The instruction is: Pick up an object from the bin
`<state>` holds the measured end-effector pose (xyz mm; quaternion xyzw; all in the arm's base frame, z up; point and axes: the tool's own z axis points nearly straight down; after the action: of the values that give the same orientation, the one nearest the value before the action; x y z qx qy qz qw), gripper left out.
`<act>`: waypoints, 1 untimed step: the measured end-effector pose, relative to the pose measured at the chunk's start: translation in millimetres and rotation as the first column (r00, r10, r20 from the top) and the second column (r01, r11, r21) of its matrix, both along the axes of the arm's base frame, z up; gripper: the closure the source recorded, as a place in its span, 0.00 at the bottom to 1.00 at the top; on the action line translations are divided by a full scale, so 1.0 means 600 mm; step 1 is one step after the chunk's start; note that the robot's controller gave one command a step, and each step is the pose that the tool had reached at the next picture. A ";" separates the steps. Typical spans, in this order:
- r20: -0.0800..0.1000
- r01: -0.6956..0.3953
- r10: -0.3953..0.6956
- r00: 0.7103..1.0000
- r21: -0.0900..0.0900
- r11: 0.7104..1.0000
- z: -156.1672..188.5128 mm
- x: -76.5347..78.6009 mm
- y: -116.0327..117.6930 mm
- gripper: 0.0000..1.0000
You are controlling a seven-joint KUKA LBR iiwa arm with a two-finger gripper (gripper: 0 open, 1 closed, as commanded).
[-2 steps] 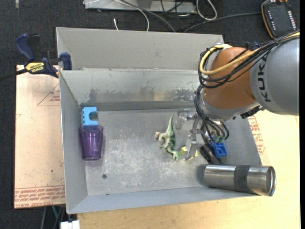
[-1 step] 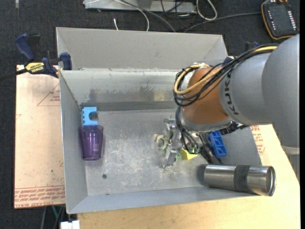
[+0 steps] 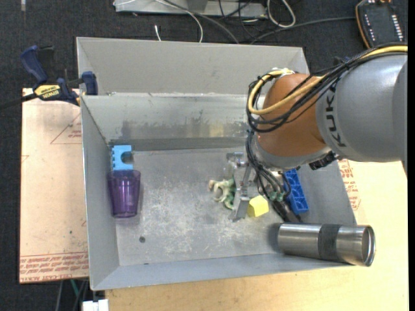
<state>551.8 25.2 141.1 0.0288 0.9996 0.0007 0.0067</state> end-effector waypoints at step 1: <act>-0.005 -0.396 0.396 0.918 -0.002 0.918 -0.071 0.076 0.051 0.00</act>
Offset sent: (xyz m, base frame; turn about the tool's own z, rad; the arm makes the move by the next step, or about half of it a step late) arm 0.0428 -0.0036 -0.0711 -0.4632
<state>597.6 55.6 98.4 -0.1737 0.9848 0.0006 0.0039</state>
